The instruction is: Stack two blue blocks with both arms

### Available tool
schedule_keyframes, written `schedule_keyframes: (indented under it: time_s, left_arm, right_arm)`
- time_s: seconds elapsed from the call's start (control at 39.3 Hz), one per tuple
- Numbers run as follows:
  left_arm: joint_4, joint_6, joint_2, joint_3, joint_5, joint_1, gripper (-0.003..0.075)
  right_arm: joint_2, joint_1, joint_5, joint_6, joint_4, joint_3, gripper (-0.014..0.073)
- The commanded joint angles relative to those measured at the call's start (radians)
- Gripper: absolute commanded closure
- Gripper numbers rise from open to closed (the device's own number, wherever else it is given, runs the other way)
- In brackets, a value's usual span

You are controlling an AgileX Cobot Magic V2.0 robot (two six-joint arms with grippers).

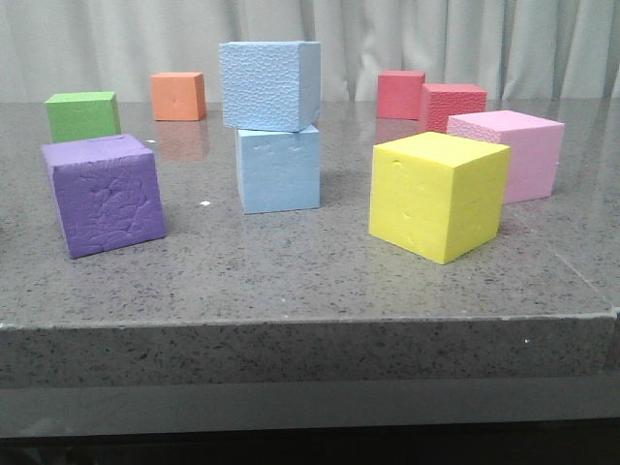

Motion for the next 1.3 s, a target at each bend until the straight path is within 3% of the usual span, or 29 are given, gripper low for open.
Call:
schedule_keyframes:
  time_s: [0.0,0.76,1.12,1.27]
  left_arm:
    - [0.014,-0.004,0.014,-0.018,-0.092,-0.008,0.0741]
    - [0.014,-0.004,0.014,-0.016,-0.094,-0.008,0.0741]
    - [-0.091,0.123,-0.073,0.147,-0.25,0.002,0.0741]
    - [-0.15,0.13,-0.146,0.257,-0.331,0.083,0.0741]
  right_arm:
    - [0.006,-0.005,-0.07,-0.009,-0.012,-0.024,0.0662]
    - [0.006,-0.005,-0.07,-0.009,-0.012,-0.024,0.0662]
    - [0.006,-0.005,-0.069,-0.009,-0.012,-0.024,0.0662]
    - [0.006,-0.005,-0.069,-0.009,-0.012,-0.024,0.0662]
